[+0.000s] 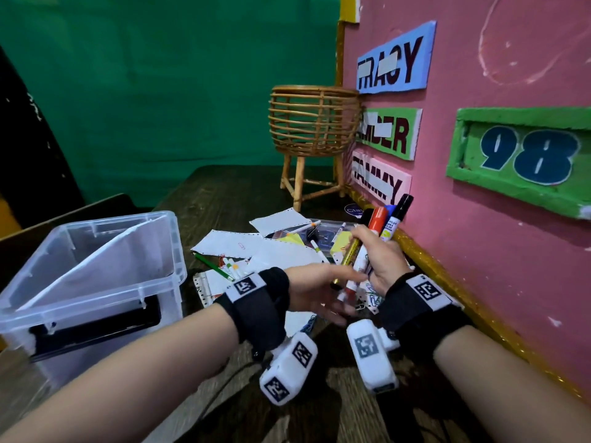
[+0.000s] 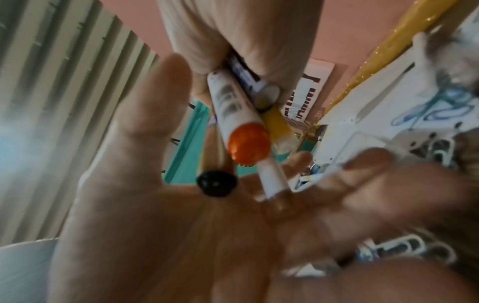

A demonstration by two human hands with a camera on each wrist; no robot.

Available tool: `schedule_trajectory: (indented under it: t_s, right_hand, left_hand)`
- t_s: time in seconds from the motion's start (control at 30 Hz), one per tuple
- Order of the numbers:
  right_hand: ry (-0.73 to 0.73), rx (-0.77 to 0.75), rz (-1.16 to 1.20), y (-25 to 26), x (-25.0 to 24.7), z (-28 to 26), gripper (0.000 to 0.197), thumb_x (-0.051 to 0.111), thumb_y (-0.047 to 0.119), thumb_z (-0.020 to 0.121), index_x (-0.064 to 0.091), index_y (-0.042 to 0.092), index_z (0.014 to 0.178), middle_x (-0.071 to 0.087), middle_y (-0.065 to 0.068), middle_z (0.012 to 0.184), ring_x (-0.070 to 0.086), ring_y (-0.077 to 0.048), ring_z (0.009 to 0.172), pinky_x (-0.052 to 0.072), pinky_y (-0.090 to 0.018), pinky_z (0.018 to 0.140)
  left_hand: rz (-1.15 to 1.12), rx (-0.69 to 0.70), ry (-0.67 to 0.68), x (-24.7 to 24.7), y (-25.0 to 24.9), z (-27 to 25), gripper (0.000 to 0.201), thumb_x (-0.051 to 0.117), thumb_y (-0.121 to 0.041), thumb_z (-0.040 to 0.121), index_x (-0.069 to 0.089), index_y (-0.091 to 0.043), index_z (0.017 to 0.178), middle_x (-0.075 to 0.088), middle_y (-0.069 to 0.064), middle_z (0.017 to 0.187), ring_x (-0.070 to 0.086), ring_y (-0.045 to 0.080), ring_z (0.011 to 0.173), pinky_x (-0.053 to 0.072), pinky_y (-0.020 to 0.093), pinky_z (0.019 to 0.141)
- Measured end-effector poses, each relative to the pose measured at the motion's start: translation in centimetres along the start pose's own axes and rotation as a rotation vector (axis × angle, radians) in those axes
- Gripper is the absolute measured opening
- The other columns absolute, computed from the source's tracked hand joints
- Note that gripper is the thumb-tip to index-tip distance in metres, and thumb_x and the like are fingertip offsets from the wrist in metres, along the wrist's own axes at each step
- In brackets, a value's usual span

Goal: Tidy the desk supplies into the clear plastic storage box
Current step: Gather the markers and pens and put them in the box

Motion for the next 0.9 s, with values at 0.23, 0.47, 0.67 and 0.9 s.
schedule_trajectory:
  t_s: [0.23,0.47,0.67,0.9]
  right_hand:
    - [0.146,-0.053,-0.079,-0.1,1.8,-2.7,0.014,0.069,0.005,0.074,0.061,0.000,0.084,0.051,-0.008,0.053,0.048,-0.011,0.035,0.041,-0.017,0.039]
    - [0.217,0.126,-0.054,-1.3,2.3,-4.5,0.032,0.070,0.018,0.071,0.062,0.008,0.101,0.054,-0.010,0.067,0.053,-0.019,0.054,0.047,-0.025,0.049]
    - [0.338,0.038,-0.033,0.1,4.1,-7.5,0.032,0.067,0.018,0.074,0.066,0.006,0.104,0.059,-0.017,0.089,0.053,-0.026,0.078,0.042,-0.031,0.062]
    - [0.415,-0.080,-0.035,2.6,5.9,-11.2,0.014,0.065,0.018,0.081,0.066,0.012,0.094,0.067,-0.012,0.085,0.061,-0.015,0.057,0.040,-0.025,0.046]
  left_hand:
    - [-0.085,0.064,0.068,0.6,-1.0,-0.7,0.025,0.040,0.015,0.089,0.060,0.003,0.079,0.072,0.006,0.064,0.071,0.013,0.059,0.057,0.013,0.058]
    - [0.142,0.175,-0.214,-0.2,-1.9,-2.3,0.025,0.062,0.010,0.075,0.051,-0.012,0.067,0.052,0.001,0.057,0.054,0.012,0.053,0.040,0.018,0.040]
    - [0.321,0.241,-0.335,-0.9,-3.2,-4.9,0.013,0.069,-0.009,0.065,0.057,-0.012,0.067,0.056,0.008,0.065,0.056,0.014,0.051,0.045,0.024,0.054]
    - [0.311,0.317,-0.284,0.0,-4.0,-8.3,0.017,0.058,0.008,0.071,0.053,-0.008,0.070,0.054,-0.005,0.044,0.050,0.014,0.043,0.043,0.017,0.039]
Point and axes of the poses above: each hand's wrist, its own z-axis towards the middle knuckle, its own x-axis out of the palm, y = z × x, the point moved 7 cm from there along z, towards the middle knuckle
